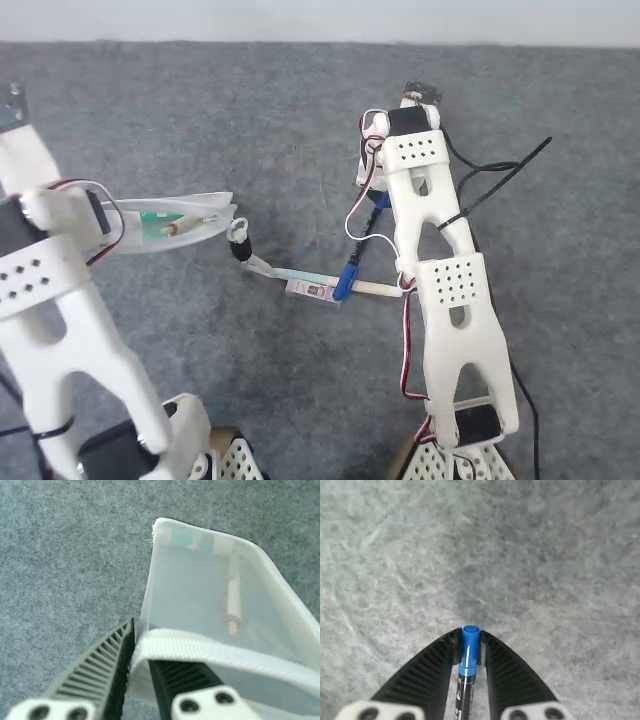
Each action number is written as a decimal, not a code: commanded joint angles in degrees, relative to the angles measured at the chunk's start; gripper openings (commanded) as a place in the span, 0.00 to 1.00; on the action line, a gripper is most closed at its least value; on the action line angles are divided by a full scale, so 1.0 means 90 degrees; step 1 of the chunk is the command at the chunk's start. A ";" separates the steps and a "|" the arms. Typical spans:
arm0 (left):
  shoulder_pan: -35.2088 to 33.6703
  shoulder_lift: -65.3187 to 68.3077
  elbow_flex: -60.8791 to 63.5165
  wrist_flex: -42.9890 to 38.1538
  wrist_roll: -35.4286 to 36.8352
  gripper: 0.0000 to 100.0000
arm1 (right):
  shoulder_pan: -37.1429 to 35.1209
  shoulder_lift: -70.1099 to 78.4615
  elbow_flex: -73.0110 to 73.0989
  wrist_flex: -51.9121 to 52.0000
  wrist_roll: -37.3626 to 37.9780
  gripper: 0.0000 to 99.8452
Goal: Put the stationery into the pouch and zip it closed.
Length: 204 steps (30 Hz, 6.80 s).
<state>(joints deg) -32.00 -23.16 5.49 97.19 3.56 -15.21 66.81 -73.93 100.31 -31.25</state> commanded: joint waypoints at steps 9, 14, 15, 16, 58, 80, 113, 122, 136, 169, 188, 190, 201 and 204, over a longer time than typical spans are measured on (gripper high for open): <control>0.0010 -0.0088 -0.0034 -0.0176 -0.0059 0.01 | -0.0034 -0.2173 0.1436 0.0308 0.1172 0.01; 0.0029 -0.0088 -0.0034 -0.0166 -0.0059 0.01 | -0.0171 -0.3238 0.2491 0.0288 0.1328 0.01; 0.0039 -0.0088 -0.0034 -0.0156 -0.0059 0.01 | -0.0190 -0.3394 0.2647 0.0288 0.1328 0.01; 0.0039 -0.0088 -0.0044 -0.0156 -0.0059 0.01 | -0.0210 -0.3560 0.2784 0.0288 0.1328 0.01; 0.0733 -0.0088 -0.0034 -0.0049 -0.0049 0.01 | -0.3111 -1.2635 0.9856 -0.5436 0.2784 0.01; 0.0703 -0.0088 -0.0024 -0.0049 -0.0049 0.01 | -0.4020 -1.3104 1.1868 -1.0613 0.3565 0.01; 0.0703 -0.0088 0.0044 -0.0078 -0.0029 0.01 | -0.4137 -1.0877 1.4584 -1.4198 0.5734 0.01; 0.0703 -0.0088 0.0044 -0.0068 -0.0029 0.01 | -0.4137 -1.0877 1.4632 -1.4100 0.5734 0.22; 0.0703 -0.0088 0.0044 -0.0088 -0.0029 0.01 | -0.4762 -1.3602 1.4769 -1.1541 0.5685 0.15; -0.0430 -0.0088 0.0005 -0.0547 0.0322 0.01 | -0.4176 -1.4188 1.4525 -0.5817 0.4913 0.15; -0.0498 -0.0088 0.0034 -0.0547 0.0303 0.01 | -0.3609 -1.0349 1.3861 -0.7311 0.5431 0.16; -0.0498 -0.0088 0.0034 -0.0547 0.0303 0.01 | -0.3609 -0.9929 1.3685 -0.7311 0.5451 0.16; -0.0498 -0.0088 0.0044 -0.0547 0.0303 0.01 | -0.3277 -0.8151 1.2659 -0.7321 0.5441 0.15; -0.0498 -0.0088 0.0044 -0.0547 0.0303 0.01 | -0.3306 -0.7995 1.2640 -0.7311 0.5441 0.15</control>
<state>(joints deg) -36.04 -23.08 6.81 94.11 5.58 -45.45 -5.63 43.25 35.43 16.40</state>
